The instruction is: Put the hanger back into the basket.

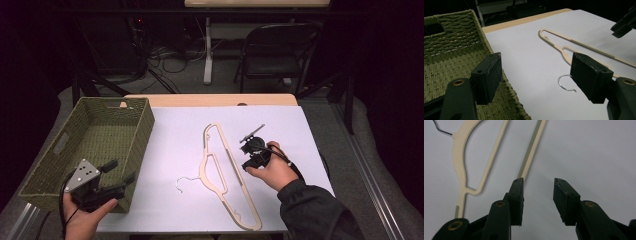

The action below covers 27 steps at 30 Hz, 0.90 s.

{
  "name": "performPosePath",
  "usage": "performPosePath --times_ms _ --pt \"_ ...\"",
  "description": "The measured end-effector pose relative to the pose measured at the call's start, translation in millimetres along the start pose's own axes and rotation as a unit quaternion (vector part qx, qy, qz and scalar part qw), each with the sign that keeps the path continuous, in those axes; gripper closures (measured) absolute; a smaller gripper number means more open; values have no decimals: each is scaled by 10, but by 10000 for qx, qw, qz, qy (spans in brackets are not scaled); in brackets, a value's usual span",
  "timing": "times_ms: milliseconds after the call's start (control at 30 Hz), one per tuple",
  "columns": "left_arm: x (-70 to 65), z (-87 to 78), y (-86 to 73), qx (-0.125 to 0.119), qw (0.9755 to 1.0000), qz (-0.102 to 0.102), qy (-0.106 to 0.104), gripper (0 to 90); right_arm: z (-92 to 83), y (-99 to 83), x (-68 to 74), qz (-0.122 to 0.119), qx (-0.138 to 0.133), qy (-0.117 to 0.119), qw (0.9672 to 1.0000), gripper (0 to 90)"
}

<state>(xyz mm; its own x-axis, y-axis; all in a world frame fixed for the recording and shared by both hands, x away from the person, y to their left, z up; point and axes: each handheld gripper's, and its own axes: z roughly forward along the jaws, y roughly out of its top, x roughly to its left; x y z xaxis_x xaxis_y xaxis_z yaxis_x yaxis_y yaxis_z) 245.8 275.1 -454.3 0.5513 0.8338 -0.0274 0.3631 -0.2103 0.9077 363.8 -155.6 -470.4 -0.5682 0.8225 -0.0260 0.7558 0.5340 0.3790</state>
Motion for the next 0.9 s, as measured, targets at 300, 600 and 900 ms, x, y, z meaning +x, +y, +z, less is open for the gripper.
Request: performPosePath --times_ms 300,600,900 --pt "-137 81 13 65 9996 127 -228 259 91 244 170 -108 100 66 9999 610" --pt "-206 123 10 126 9992 221 -320 261 228 455 305 -142 613 58 9980 594" --pt "-211 134 -5 144 9991 211 -345 261 408 540 436 -175 594 163 9980 606"
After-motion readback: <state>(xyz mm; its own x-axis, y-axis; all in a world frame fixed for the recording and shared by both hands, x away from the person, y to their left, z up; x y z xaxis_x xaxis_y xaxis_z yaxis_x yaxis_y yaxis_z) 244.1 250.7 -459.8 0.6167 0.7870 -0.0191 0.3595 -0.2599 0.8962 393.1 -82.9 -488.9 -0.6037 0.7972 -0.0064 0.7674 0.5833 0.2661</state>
